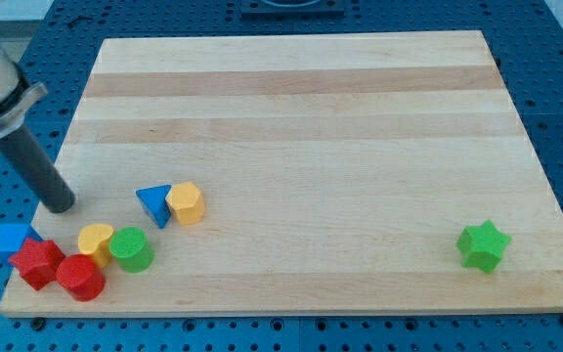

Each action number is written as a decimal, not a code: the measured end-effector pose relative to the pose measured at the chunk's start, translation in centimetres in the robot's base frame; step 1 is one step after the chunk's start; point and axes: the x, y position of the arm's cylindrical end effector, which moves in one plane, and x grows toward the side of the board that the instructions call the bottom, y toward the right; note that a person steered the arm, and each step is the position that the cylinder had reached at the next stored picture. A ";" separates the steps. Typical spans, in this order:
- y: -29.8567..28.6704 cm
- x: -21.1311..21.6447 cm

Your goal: Point at the red circle

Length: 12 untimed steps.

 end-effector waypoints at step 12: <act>13.1 12.3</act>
